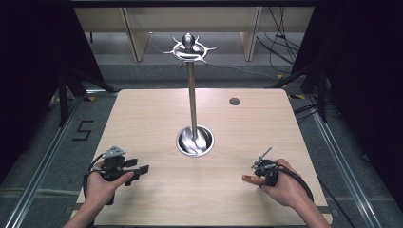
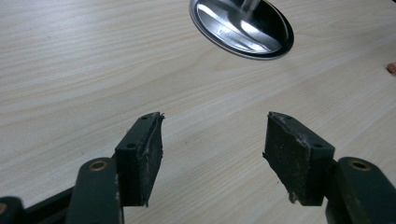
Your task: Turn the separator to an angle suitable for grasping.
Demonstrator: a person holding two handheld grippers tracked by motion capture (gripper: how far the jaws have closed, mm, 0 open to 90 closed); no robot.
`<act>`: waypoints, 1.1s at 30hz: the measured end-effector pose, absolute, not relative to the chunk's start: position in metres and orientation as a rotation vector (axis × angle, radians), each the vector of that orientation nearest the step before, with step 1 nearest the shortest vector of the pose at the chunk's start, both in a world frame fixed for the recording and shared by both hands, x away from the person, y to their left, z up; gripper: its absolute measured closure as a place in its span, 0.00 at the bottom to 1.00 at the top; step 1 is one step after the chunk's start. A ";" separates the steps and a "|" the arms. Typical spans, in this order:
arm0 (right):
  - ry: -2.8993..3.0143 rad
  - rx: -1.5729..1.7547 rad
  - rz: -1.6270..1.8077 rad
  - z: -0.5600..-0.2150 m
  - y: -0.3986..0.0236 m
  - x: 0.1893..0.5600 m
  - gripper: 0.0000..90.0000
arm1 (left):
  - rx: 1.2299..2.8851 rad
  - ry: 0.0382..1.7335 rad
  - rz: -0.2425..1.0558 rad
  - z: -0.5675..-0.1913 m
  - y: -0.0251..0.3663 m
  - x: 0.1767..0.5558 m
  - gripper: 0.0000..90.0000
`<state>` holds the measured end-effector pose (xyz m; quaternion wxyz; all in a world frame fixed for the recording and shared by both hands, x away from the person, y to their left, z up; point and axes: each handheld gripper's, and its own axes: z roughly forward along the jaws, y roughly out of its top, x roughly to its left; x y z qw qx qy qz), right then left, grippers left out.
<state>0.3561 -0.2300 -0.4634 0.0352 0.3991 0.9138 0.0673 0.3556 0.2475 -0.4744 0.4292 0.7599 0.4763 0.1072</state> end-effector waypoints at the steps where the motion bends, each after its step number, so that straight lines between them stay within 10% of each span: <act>1: 2.812 1.235 0.194 -0.464 -0.231 0.358 1.00 | 1.919 1.175 0.276 -0.474 0.249 0.357 0.40; 33: 2.308 1.877 0.323 -0.462 -0.301 0.428 1.00 | 1.894 1.189 0.264 -0.474 0.246 0.355 0.40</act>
